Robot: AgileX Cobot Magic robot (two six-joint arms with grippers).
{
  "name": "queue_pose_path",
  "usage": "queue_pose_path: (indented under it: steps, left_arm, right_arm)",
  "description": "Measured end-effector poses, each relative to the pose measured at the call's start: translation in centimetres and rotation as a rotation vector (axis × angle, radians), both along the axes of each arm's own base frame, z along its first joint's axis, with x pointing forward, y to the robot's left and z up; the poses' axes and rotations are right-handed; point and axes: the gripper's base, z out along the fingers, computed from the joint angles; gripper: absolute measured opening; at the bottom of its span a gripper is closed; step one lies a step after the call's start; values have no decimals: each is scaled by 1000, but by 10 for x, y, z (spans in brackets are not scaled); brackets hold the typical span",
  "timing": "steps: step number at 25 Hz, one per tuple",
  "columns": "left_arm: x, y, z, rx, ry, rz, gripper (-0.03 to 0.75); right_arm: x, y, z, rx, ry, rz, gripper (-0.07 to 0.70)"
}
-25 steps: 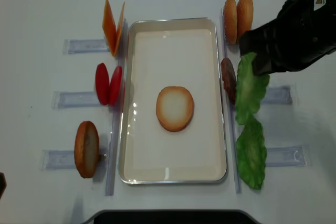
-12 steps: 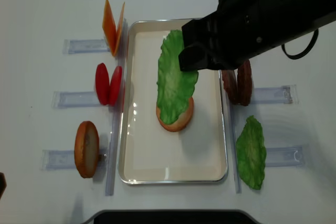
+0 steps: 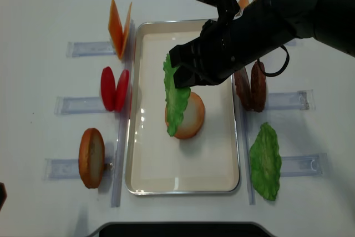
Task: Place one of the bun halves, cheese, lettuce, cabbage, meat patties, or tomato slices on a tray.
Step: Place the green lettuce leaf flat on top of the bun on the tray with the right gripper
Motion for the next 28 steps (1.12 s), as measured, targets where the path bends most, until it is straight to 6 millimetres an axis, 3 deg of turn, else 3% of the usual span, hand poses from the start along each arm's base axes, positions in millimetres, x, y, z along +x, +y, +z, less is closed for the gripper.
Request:
queue_pose_path:
  steps: [7,21,28]
  left_arm:
    - [0,0,0,0,0,0,-1]
    - [0,0,0,4,0,-3,-1]
    - [0,0,0,7,0,-4,-1]
  right_arm:
    - [9,5,-11,14,-29,-17,13]
    - [20,17,-52,-46,21,-9,13]
    - [21,17,-57,-58,6,3,13]
